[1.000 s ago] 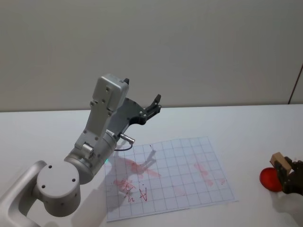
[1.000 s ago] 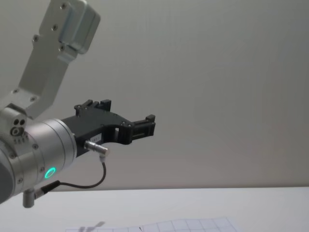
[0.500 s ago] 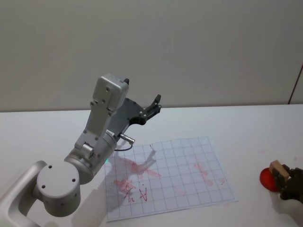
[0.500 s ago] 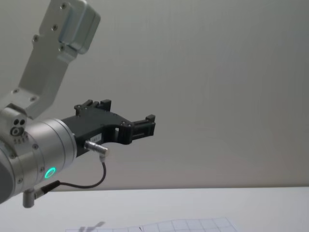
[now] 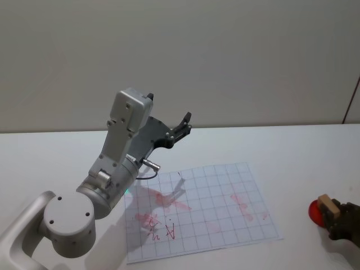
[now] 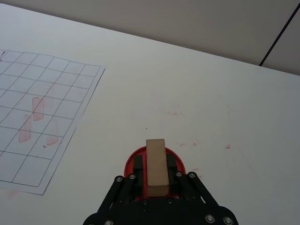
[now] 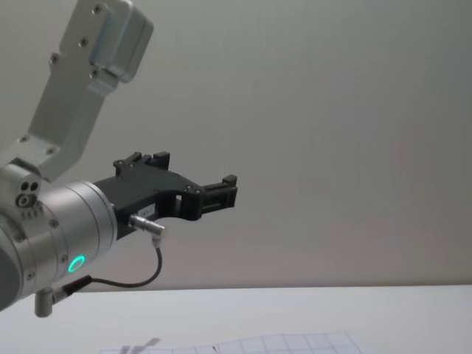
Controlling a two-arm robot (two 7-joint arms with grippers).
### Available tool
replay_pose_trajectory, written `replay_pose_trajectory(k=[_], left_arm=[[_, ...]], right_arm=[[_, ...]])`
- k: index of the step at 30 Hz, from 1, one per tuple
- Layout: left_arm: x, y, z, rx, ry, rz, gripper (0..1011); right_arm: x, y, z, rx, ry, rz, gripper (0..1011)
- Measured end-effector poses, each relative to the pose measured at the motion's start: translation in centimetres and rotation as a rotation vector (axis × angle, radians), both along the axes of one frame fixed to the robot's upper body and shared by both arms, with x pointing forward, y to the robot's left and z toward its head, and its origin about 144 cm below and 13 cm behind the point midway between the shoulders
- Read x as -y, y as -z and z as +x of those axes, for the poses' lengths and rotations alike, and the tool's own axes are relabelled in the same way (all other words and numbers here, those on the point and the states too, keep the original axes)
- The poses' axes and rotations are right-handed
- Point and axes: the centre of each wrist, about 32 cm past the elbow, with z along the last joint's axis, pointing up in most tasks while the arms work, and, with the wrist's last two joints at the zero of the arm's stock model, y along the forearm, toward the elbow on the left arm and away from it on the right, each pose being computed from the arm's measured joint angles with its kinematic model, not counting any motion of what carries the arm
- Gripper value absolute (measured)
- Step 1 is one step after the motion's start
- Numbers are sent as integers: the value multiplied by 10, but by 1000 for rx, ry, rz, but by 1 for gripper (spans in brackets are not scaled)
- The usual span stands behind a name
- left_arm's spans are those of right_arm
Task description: Use the one hand to pick up the stamp and affix it onto the A4 paper.
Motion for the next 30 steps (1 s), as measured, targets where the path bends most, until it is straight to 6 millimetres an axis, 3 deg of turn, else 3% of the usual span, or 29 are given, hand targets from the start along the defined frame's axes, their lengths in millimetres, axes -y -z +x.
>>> replay_pose_trajectory(k=[1,7,22,25,30], left_arm=[[0,0,0,0,0,0,1001],[0,0,0,0,0,0,1001],[0,0,0,0,0,0,1001],[0,0,0,0,0,0,1001],[0,0,0,0,0,0,1001]], right_arm=[[0,0,0,0,0,0,249],[-1,1,1,-4,0,-1,486],[-2,3,2,-7,0,-2,938],[-2,3,2,-8,0,-3,1001],[-2,3,2,-8,0,-3,1001]])
